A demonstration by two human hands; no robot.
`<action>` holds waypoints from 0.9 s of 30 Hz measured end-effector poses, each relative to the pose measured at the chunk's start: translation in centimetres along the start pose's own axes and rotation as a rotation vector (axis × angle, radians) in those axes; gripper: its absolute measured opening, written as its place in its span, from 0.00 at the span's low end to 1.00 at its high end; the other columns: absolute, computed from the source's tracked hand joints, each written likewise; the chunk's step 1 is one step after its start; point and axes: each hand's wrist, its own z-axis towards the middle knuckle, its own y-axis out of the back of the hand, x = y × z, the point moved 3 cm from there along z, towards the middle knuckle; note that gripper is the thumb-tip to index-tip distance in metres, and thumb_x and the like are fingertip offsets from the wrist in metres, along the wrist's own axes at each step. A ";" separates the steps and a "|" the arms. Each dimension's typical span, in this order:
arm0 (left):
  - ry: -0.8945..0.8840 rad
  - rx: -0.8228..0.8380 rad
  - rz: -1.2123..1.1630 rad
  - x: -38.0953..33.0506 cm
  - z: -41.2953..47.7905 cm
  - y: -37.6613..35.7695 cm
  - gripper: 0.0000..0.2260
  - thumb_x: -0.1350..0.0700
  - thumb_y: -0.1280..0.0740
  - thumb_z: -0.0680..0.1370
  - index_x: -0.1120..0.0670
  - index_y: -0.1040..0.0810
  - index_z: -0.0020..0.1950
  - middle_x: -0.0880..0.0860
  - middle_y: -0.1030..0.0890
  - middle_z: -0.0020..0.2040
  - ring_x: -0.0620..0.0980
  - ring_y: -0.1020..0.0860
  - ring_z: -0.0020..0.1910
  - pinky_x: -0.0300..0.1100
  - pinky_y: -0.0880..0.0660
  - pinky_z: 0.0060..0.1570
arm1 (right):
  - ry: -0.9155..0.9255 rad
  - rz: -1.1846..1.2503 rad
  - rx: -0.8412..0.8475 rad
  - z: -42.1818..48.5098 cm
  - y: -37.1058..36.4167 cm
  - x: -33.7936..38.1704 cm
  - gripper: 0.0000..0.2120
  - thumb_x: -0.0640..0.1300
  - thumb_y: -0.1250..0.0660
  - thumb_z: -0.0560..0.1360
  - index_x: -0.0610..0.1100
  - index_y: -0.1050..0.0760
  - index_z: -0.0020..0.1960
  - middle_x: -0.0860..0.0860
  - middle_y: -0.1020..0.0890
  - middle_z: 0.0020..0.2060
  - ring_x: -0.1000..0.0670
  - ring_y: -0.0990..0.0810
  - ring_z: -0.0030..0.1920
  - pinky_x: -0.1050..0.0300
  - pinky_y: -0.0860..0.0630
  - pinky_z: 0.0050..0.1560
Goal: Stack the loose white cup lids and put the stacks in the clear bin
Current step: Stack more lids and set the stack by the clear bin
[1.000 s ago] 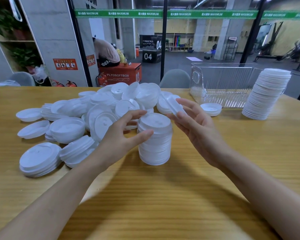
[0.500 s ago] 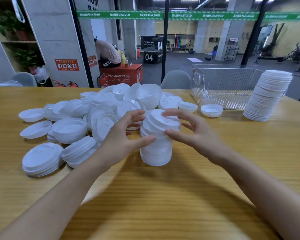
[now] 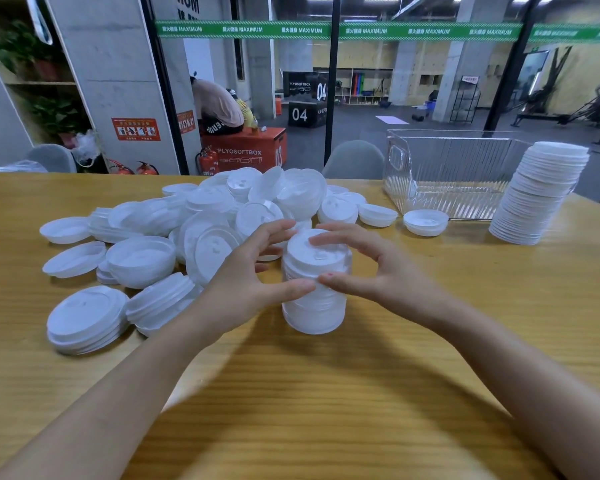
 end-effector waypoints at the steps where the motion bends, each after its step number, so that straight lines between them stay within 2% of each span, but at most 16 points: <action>1: -0.006 0.004 0.000 0.0 0.0 0.0 0.36 0.37 0.26 0.62 0.37 0.31 0.69 0.36 0.25 0.65 0.35 0.28 0.64 0.35 0.32 0.60 | 0.000 -0.012 0.002 0.0 0.0 0.0 0.21 0.50 0.25 0.72 0.56 0.22 0.64 0.61 0.27 0.69 0.59 0.34 0.72 0.55 0.39 0.74; 3: -0.015 0.006 -0.002 -0.1 0.0 0.0 0.33 0.36 0.27 0.63 0.36 0.29 0.67 0.36 0.24 0.64 0.36 0.27 0.64 0.36 0.31 0.61 | -0.009 -0.013 0.003 -0.1 0.0 -0.2 0.25 0.53 0.24 0.71 0.58 0.25 0.67 0.62 0.28 0.69 0.59 0.34 0.72 0.54 0.38 0.74; 6: -0.019 -0.008 -0.010 0.0 0.1 0.0 0.31 0.36 0.28 0.64 0.36 0.28 0.66 0.36 0.23 0.63 0.37 0.27 0.63 0.38 0.30 0.62 | -0.094 0.035 0.006 -0.7 0.2 -1.4 0.40 0.61 0.25 0.65 0.62 0.37 0.73 0.62 0.29 0.69 0.63 0.34 0.71 0.63 0.37 0.69; 8: -0.030 -0.015 -0.013 0.0 0.1 0.0 0.30 0.36 0.28 0.64 0.36 0.27 0.66 0.37 0.23 0.62 0.37 0.27 0.63 0.37 0.30 0.62 | -0.156 0.016 0.056 -1.2 -0.3 -2.8 0.51 0.62 0.24 0.61 0.60 0.46 0.77 0.58 0.30 0.70 0.62 0.35 0.71 0.68 0.38 0.68; 10: -0.052 -0.019 -0.010 -0.2 0.0 0.0 0.29 0.37 0.29 0.65 0.36 0.28 0.66 0.37 0.23 0.62 0.37 0.27 0.63 0.33 0.31 0.60 | -0.186 -0.045 0.100 -1.5 -1.2 -4.1 0.56 0.63 0.22 0.59 0.60 0.50 0.78 0.59 0.31 0.71 0.57 0.35 0.72 0.56 0.39 0.74; 12: -0.091 -0.034 0.013 -0.5 -0.1 -0.1 0.27 0.37 0.30 0.67 0.35 0.28 0.66 0.36 0.24 0.62 0.36 0.29 0.64 0.28 0.32 0.60 | -0.164 -0.075 0.108 -1.3 -2.2 -4.8 0.56 0.61 0.21 0.59 0.61 0.49 0.78 0.62 0.32 0.71 0.53 0.34 0.72 0.46 0.36 0.73; 14: -0.165 -0.054 0.063 -0.7 -0.3 -0.4 0.25 0.39 0.30 0.70 0.37 0.28 0.66 0.35 0.26 0.65 0.39 0.30 0.68 0.28 0.33 0.62 | -0.142 -0.093 0.091 -0.9 -3.0 -4.9 0.55 0.60 0.20 0.58 0.62 0.47 0.77 0.63 0.31 0.70 0.51 0.32 0.71 0.44 0.32 0.69; 17: -0.241 -0.057 0.100 -0.7 -0.3 -1.1 0.21 0.42 0.32 0.73 0.40 0.26 0.65 0.38 0.28 0.67 0.44 0.32 0.71 0.31 0.35 0.65 | -0.157 -0.090 0.047 -0.6 -3.7 -5.3 0.54 0.61 0.20 0.56 0.63 0.46 0.75 0.62 0.30 0.70 0.49 0.29 0.68 0.43 0.29 0.66; 20: -0.234 -0.051 0.106 -0.9 0.2 -1.7 0.19 0.42 0.33 0.73 0.42 0.23 0.63 0.40 0.28 0.68 0.42 0.33 0.71 0.28 0.37 0.64 | -0.171 -0.089 0.027 -0.6 -3.3 -5.8 0.53 0.62 0.21 0.55 0.62 0.43 0.74 0.60 0.27 0.66 0.49 0.27 0.66 0.43 0.28 0.65; 25: -0.257 0.003 0.148 -2.3 2.1 -3.5 0.19 0.42 0.32 0.74 0.45 0.23 0.63 0.42 0.29 0.69 0.40 0.33 0.70 0.32 0.37 0.66 | -0.212 -0.124 -0.002 -1.3 -0.1 -6.4 0.52 0.64 0.23 0.55 0.60 0.42 0.74 0.64 0.27 0.63 0.52 0.30 0.67 0.43 0.32 0.68; 27: -0.265 0.045 0.153 -2.9 3.2 -4.8 0.18 0.45 0.31 0.75 0.47 0.23 0.64 0.44 0.29 0.70 0.39 0.35 0.71 0.31 0.38 0.67 | -0.234 -0.126 -0.006 -1.9 1.4 -7.2 0.51 0.65 0.23 0.54 0.61 0.41 0.72 0.64 0.27 0.64 0.52 0.29 0.67 0.43 0.31 0.67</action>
